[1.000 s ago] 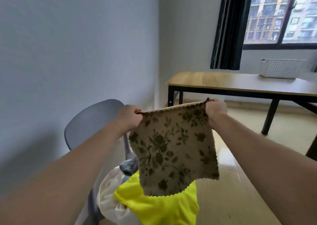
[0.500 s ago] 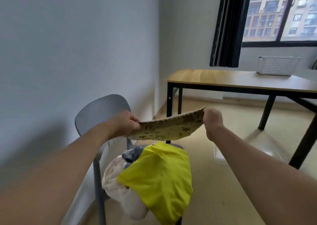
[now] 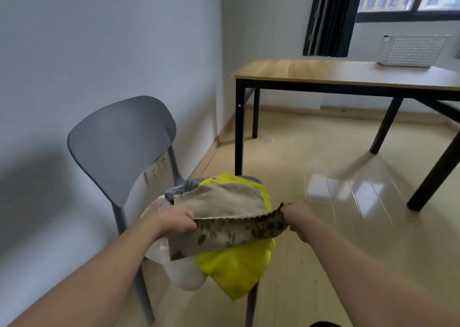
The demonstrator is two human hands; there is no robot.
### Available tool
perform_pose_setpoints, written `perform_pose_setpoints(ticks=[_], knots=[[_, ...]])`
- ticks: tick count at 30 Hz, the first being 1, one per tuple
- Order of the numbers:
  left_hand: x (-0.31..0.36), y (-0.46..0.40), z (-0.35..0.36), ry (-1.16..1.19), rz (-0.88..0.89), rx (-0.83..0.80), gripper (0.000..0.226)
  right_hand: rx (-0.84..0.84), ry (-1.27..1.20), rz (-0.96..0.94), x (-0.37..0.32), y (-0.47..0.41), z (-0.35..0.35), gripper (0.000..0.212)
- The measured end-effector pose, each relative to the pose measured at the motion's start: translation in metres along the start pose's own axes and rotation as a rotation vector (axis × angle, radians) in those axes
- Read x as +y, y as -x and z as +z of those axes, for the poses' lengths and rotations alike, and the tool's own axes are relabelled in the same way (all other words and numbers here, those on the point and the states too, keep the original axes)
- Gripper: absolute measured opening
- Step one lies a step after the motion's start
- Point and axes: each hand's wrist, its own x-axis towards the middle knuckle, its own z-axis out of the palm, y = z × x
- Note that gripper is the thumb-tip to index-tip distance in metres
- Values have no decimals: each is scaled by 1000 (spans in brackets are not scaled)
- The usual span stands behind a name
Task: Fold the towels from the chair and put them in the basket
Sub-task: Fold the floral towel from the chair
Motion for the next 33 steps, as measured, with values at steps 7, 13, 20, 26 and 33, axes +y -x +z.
perform_pose_setpoints(ticks=[7, 13, 20, 26, 33], knots=[[-15, -69, -16, 261, -142, 302, 29, -8, -74, -39, -43, -63, 25, 15], [-34, -112, -8, 347, -164, 313, 23, -24, -66, -3, -55, -112, 54, 14], [-45, -136, 5, 353, -134, 327, 21, 15, -56, 97, -46, -138, 69, 26], [-44, -126, 0, 223, -123, 398, 21, -53, -108, 137, -48, -137, 68, 21], [-23, -83, -20, 631, 23, 473, 24, -27, -219, 7, -58, -116, 48, 20]])
